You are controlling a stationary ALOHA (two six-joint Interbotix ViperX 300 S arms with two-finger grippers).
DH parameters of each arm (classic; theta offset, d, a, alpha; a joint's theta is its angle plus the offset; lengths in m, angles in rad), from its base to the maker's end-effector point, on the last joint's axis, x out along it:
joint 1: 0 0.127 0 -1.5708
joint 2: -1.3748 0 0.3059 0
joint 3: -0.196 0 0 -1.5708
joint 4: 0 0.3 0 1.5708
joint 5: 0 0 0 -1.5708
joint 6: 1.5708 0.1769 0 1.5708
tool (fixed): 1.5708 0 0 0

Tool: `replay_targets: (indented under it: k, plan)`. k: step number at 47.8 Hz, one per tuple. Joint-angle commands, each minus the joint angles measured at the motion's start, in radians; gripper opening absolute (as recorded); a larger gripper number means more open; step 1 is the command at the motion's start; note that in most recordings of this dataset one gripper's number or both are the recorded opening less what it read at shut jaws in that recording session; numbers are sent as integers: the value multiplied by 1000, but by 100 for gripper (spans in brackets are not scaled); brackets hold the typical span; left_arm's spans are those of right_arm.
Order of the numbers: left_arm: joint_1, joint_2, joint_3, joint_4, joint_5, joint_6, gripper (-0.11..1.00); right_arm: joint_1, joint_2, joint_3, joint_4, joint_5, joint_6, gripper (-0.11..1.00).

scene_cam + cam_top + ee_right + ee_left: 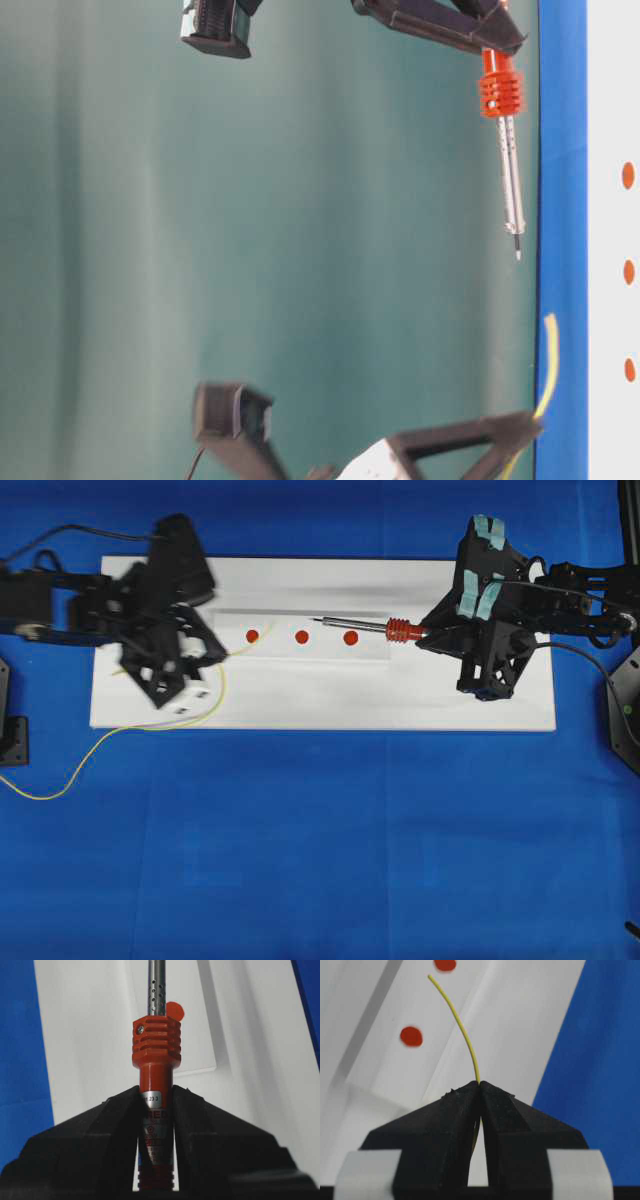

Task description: Touch the tip of the soldering iron to the tip of the solder at the mark.

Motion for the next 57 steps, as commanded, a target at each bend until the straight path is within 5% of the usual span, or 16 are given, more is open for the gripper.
replay_targets:
  k: [1,39,57]
  plan:
    - [-5,35,-51,-2,-5,0,2,-3,-11,-9,-2,-9,2,6]
    - [-8,186,-101,-2,-31,0,2,-3,-5,12,-2,-35,2,6]
    - [-8,184,-101,-2,-23,0,2,-3,120,-55,-2,-31,0,6]
